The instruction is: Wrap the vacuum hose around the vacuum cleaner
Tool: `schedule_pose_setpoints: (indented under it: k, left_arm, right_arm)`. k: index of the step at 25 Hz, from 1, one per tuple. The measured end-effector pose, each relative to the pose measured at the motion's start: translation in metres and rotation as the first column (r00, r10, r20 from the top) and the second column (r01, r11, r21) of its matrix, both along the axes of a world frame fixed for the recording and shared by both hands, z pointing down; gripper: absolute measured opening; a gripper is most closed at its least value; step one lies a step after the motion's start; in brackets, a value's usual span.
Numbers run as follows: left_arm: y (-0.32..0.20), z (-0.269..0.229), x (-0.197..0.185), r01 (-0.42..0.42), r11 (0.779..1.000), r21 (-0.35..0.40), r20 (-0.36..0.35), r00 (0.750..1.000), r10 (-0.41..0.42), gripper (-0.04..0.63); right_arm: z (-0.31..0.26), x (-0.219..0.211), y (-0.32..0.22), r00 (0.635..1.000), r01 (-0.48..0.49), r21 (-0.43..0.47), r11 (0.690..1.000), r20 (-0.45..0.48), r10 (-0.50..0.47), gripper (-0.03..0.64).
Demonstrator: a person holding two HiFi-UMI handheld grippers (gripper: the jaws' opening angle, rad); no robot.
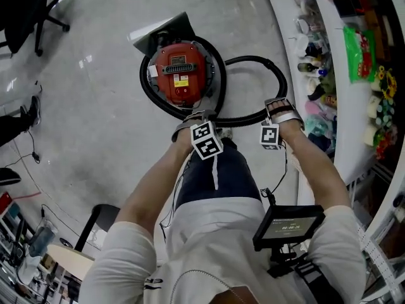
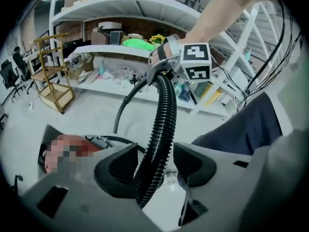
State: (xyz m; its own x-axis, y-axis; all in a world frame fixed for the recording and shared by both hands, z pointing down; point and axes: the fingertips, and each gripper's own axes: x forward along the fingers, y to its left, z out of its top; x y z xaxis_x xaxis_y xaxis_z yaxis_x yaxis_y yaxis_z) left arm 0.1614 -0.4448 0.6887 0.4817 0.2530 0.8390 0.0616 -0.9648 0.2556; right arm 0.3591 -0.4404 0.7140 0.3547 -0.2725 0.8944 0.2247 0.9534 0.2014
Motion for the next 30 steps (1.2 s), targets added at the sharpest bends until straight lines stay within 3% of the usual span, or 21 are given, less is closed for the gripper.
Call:
schedule_pose_setpoints:
  k: [3, 17, 19, 26, 30]
  left_arm:
    - [-0.008, -0.008, 0.021, -0.011, 1.000, 0.009, -0.014, 1.000, 0.011, 0.210]
    - [-0.038, -0.004, 0.119, -0.007, 0.999, 0.032, 0.052, 0.999, 0.005, 0.201]
    - [-0.047, -0.003, 0.127, 0.012, 0.999, 0.038, 0.069, 0.997, -0.014, 0.147]
    - [-0.068, 0.000, 0.138, 0.059, 0.997, 0.059, 0.103, 0.993, -0.065, 0.141]
    - [-0.074, 0.000, 0.140, 0.081, 0.995, 0.054, 0.124, 0.988, -0.087, 0.140]
  right_arm:
    - [-0.009, 0.004, -0.018, 1.000, 0.014, 0.017, 1.000, -0.003, -0.014, 0.167]
    - [-0.022, 0.017, -0.097, 0.985, 0.142, 0.061, 0.988, 0.088, -0.147, 0.167]
    - [-0.019, 0.021, -0.105, 0.982, 0.151, 0.064, 0.986, 0.107, -0.158, 0.167]
    - [-0.009, 0.031, -0.126, 0.972, 0.161, 0.061, 0.985, 0.166, -0.169, 0.169]
    - [-0.005, 0.027, -0.132, 0.954, 0.142, 0.043, 0.989, 0.259, -0.148, 0.169]
